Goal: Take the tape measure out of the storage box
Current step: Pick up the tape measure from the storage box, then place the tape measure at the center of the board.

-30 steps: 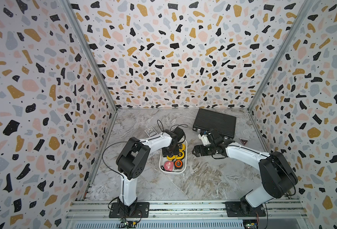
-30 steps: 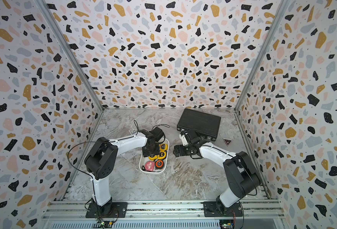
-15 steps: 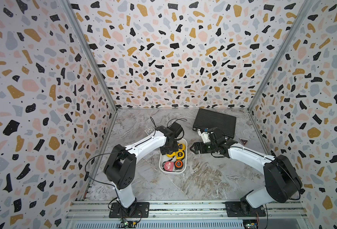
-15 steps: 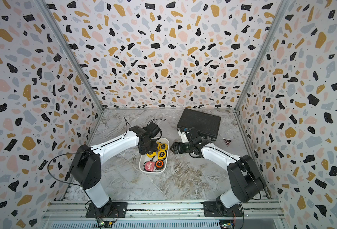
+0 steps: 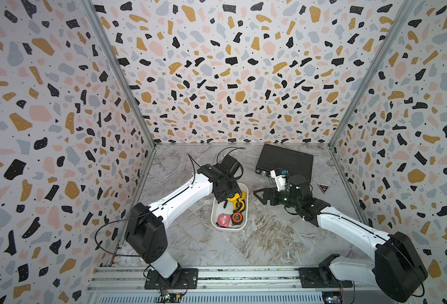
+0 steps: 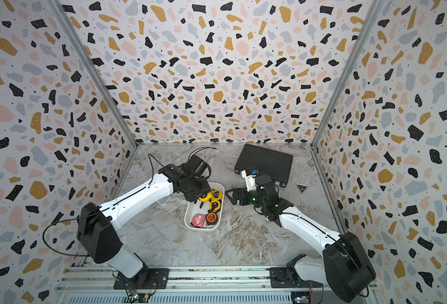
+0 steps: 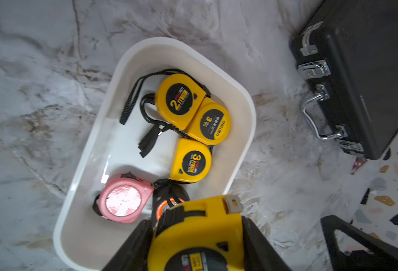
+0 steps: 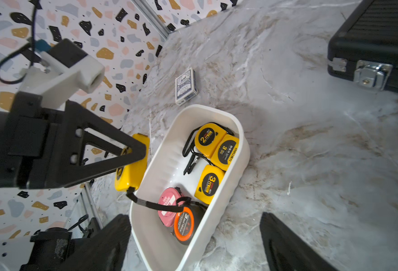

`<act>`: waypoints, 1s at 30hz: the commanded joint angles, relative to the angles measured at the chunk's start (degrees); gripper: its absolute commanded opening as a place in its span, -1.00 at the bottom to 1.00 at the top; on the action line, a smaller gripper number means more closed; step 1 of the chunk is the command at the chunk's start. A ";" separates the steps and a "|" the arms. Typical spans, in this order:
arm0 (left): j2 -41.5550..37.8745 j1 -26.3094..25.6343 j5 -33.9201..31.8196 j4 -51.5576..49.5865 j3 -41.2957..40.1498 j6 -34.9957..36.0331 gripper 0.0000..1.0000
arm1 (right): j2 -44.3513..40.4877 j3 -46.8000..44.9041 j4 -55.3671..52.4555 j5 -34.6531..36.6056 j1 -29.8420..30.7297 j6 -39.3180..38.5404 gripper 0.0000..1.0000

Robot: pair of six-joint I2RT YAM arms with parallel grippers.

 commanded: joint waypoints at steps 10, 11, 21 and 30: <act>3.63 -3.55 5.54 8.03 7.34 -5.42 -1.00 | -0.92 -2.85 16.48 -4.51 0.54 7.66 0.65; 3.97 -3.98 5.65 8.13 7.52 -5.65 -1.00 | -0.50 -2.84 17.42 -4.62 0.51 8.17 0.63; 3.16 -5.23 5.47 12.10 6.82 -6.70 -1.00 | 2.25 -3.54 21.51 -5.76 0.53 10.67 0.39; 1.61 -5.49 6.99 14.92 5.46 -7.39 -1.00 | 5.12 -4.16 25.70 -5.85 0.57 13.28 -0.07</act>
